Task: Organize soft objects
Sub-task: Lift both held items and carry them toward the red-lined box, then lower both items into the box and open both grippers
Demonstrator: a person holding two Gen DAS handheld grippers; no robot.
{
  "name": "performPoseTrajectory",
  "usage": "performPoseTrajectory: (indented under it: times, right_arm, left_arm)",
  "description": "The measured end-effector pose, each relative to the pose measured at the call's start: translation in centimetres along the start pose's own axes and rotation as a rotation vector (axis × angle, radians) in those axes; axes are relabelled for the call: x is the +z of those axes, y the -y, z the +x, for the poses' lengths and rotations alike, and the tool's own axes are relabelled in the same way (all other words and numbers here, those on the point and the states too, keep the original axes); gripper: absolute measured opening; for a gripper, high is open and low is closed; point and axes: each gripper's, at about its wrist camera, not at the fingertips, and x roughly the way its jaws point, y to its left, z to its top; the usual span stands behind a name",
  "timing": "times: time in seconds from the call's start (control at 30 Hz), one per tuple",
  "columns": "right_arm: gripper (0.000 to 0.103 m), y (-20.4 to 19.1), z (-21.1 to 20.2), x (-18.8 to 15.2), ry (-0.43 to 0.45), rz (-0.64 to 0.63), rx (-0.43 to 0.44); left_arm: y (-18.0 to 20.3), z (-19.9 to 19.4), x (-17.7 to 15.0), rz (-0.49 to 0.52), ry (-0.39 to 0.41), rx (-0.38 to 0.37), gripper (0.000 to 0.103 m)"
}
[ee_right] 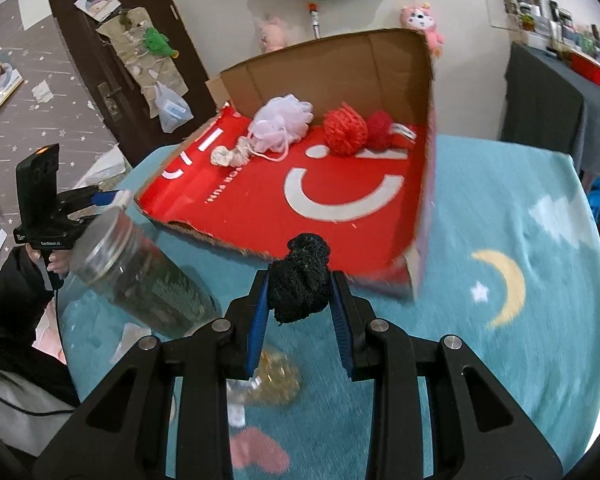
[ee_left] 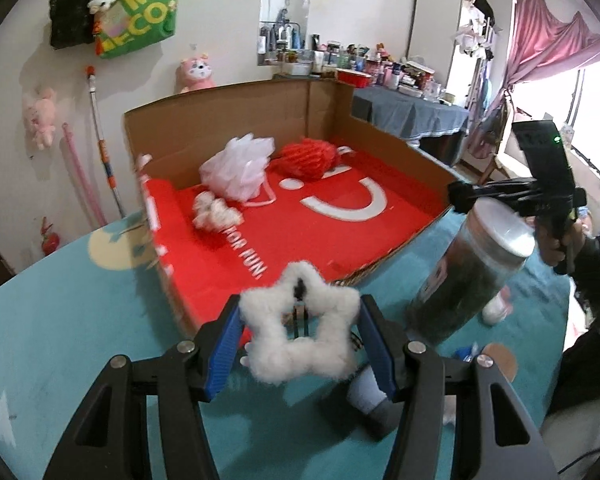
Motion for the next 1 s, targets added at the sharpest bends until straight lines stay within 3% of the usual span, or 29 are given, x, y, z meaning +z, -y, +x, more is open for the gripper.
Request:
performPoseTrajectory:
  times: [0.17,0.3,0.6,0.77,1.0]
  right_arm:
    - [0.028,-0.8,1.6,2.5,-0.009,-0.026,0.009]
    - [0.028,-1.3,3.0,4.6,-0.021,-0.041,-0.025]
    - [0.028,0.7,9.5,10.0,-0.178,0.043,-0.21]
    - [0.029,2.9,13.2,11.3,-0.27,0.094,-0.281]
    - [0.029,4.6,15.2,11.9,-0.305,0.126,-0.322]
  left_arm:
    - [0.8,1.7,2.9,-0.025,-0.034,-0.036,0.059]
    - [1.9,3.2,5.9,-0.009,-0.062,0.002,0.059]
    - [3.4,11.0,10.9,0.028,-0.216,0.095,0.06]
    - [3.0,14.6,12.4,0.025,-0.269,0.12,0.06]
    - [1.9,18.8,12.7,0.024,-0.329,0.154,0.06]
